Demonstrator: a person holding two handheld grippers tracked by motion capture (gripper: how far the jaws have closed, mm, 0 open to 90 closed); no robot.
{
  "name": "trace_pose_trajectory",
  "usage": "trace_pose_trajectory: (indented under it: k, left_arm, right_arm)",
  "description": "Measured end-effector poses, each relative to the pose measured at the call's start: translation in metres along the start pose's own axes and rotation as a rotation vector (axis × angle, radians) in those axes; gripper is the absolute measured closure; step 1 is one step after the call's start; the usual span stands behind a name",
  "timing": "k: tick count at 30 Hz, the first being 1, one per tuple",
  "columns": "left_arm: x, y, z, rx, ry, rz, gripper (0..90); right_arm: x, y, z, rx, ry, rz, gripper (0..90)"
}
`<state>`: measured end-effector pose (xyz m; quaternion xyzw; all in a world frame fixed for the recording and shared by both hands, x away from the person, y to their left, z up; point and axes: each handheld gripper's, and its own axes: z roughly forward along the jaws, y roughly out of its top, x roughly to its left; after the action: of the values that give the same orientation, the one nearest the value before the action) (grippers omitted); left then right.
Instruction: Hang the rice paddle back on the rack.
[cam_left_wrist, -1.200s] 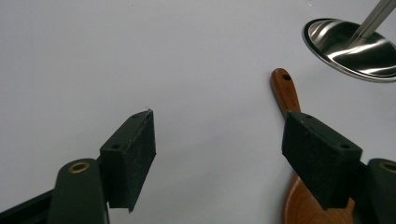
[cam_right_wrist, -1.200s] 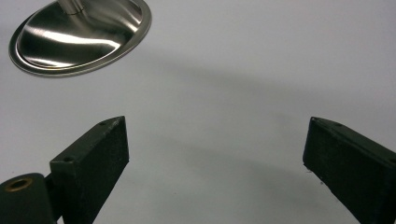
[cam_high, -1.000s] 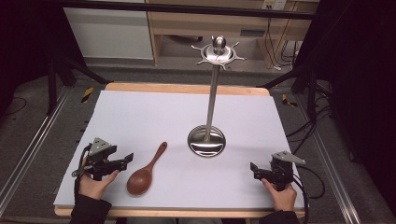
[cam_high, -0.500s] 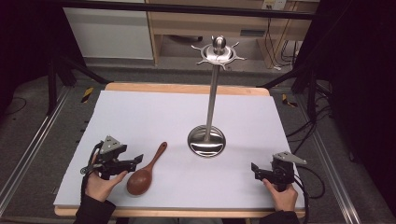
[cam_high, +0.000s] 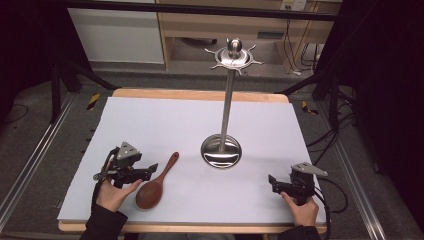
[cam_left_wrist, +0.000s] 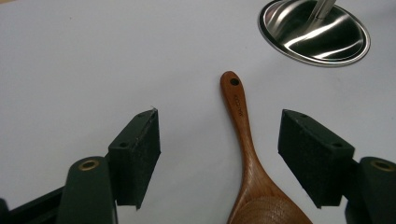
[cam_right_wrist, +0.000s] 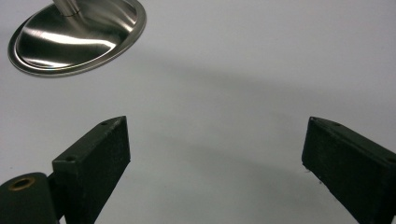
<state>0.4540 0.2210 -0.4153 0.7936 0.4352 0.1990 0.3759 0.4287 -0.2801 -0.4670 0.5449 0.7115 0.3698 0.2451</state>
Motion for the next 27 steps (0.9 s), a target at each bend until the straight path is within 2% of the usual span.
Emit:
trace_pose_trajectory:
  k: [3, 4, 6, 12, 27]
  left_arm:
    - [-0.002, 0.005, 0.003, 0.008, -0.008, 0.003, 29.2]
    - [-0.003, 0.006, 0.004, 0.005, -0.013, 0.000, 29.2]
    - [-0.005, 0.010, 0.006, 0.012, -0.027, 0.004, 29.3]
    - [-0.009, 0.016, 0.011, 0.037, -0.031, 0.021, 28.8]
    - [-0.014, 0.022, 0.027, 0.111, -0.035, 0.022, 29.0]
  right_arm:
    - [0.002, 0.000, 0.000, 0.010, -0.004, 0.005, 8.4]
    - [0.001, 0.000, -0.001, 0.005, -0.004, -0.017, 8.4]
    - [0.002, 0.000, -0.001, 0.006, -0.004, -0.017, 8.4]
    - [0.005, 0.000, -0.002, 0.010, -0.004, -0.025, 8.5]
    - [0.005, 0.001, 0.000, 0.010, -0.004, -0.024, 8.5]
